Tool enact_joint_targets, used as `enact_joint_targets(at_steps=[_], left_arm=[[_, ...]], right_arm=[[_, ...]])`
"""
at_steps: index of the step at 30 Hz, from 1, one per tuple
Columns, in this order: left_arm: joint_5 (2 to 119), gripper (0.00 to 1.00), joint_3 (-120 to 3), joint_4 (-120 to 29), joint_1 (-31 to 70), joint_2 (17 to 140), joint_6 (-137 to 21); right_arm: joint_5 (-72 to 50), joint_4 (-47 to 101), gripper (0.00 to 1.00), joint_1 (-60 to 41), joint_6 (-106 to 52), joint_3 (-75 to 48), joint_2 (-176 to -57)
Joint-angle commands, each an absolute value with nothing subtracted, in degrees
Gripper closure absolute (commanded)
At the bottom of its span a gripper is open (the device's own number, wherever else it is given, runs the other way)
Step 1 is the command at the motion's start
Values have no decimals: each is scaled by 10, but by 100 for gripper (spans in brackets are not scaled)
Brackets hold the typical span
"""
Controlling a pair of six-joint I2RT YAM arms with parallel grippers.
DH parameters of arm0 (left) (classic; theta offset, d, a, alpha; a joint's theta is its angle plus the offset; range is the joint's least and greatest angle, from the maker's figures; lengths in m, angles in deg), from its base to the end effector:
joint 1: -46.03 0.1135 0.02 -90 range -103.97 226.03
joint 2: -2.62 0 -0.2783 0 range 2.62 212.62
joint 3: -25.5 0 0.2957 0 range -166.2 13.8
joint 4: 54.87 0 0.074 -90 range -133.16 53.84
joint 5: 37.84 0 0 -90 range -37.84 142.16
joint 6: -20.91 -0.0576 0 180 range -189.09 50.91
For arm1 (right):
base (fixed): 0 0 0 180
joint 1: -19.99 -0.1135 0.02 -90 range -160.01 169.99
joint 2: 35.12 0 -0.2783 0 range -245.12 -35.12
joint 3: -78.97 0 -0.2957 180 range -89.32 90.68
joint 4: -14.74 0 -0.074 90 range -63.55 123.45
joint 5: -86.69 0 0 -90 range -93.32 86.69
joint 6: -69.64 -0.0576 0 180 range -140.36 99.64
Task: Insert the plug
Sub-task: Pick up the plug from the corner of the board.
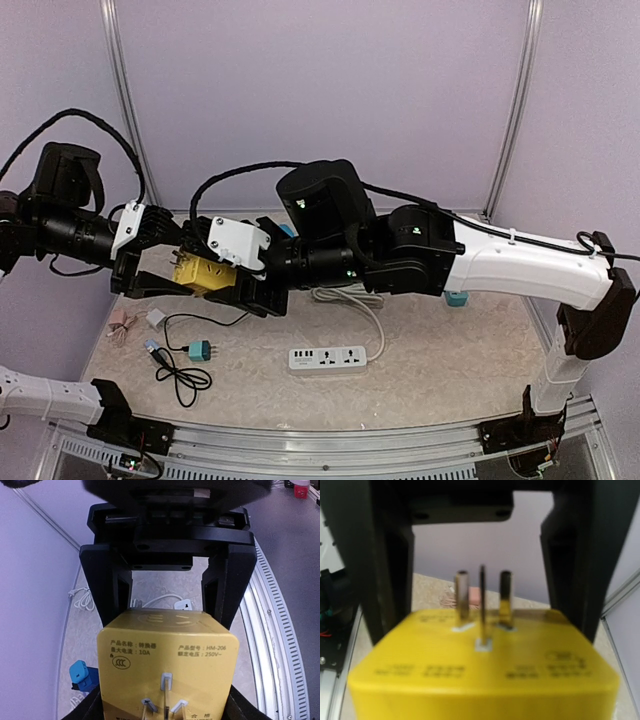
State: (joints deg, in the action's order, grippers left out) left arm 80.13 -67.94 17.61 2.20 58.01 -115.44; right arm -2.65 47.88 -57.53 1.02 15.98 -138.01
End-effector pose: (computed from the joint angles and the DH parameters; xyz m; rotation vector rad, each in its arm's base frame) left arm 0.1240 -0.1565 0.4542 1.6947 1.2973 -0.5024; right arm 0.1072 0.4815 0.4140 -1.4816 1.2782 0.6466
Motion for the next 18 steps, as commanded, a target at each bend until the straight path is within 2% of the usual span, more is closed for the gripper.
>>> enact_joint_targets(at_steps=[1, 6, 7, 9, 10, 12, 13, 18], left_arm=[[800, 54, -691, 178, 16, 584, -1147], [804, 99, -694, 171, 14, 584, -1135], [803, 100, -694, 166, 14, 583, -1129], [804, 100, -699, 147, 14, 582, -1103], [809, 100, -704, 138, 15, 581, -1086], [826, 100, -717, 117, 18, 581, -1058], [838, 100, -723, 107, 20, 582, -1041], [918, 100, -757, 47, 41, 603, -938]], right_arm=[[-29, 442, 100, -579, 15, 184, -1389], [-12, 427, 100, -579, 5, 173, -1384], [-4, 412, 97, -577, -1, 161, -1377], [-5, 375, 56, -569, -23, 130, -1356], [-11, 348, 39, -563, -38, 109, -1344], [-29, 277, 11, -547, -92, 50, -1317], [-46, 212, 3, -538, -119, 11, -1302], [-118, -87, 0, -528, -201, -131, -1281]])
